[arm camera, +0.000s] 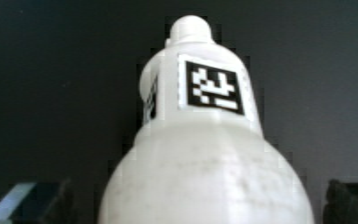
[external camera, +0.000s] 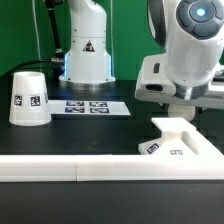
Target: Assemble lamp
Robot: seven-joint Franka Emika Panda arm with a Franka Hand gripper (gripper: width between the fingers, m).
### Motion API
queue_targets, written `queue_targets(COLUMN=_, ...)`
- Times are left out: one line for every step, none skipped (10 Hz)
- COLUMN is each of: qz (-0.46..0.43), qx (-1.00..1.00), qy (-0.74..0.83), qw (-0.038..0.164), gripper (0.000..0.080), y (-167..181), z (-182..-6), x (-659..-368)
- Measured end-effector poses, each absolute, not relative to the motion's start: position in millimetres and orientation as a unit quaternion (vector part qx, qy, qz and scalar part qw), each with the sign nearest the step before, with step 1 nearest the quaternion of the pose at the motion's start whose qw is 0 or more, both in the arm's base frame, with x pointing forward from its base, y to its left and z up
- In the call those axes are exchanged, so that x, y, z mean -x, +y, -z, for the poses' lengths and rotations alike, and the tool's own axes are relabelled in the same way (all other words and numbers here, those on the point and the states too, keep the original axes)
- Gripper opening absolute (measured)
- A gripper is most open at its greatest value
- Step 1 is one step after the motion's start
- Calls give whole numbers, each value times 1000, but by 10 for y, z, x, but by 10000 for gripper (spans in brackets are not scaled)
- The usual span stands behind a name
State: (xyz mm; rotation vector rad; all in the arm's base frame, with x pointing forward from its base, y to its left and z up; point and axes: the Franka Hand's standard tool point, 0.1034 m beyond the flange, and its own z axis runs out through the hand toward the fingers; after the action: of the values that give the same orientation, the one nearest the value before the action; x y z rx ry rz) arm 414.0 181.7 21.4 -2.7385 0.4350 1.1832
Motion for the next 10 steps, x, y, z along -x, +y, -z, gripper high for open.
queue_targets(qz=-390, qx=907, qy=145, qw=63, gripper=699, y=1814, z=-178, x=-4119)
queue_targets(qz=-389, qx=907, qy=146, qw=62, gripper=699, y=1812, z=-143, x=-4093)
queue_targets(qz=-392, qx=906, qy=146, qw=61, gripper=699, y=1813, z=-114, x=-4069)
queue_targets(qz=-394, qx=905, qy=146, qw=60, gripper=699, y=1814, z=-96, x=-4054)
queue_targets(qz=-395, qx=905, qy=147, qw=60, gripper=699, y=1814, z=-92, x=-4053)
queue_targets(qz=-394, qx=905, qy=147, qw=61, gripper=699, y=1814, z=-97, x=-4061)
queue_targets(qz=-394, qx=905, qy=147, qw=61, gripper=571, y=1806, z=-101, x=-4070)
queue_targets(qz=-394, qx=905, qy=149, qw=62, gripper=574, y=1791, z=-101, x=-4076)
queue_targets(qz=-393, qx=905, qy=150, qw=62, gripper=574, y=1778, z=-105, x=-4086)
queue_targets(qz=-392, qx=905, qy=151, qw=63, gripper=574, y=1759, z=-111, x=-4097)
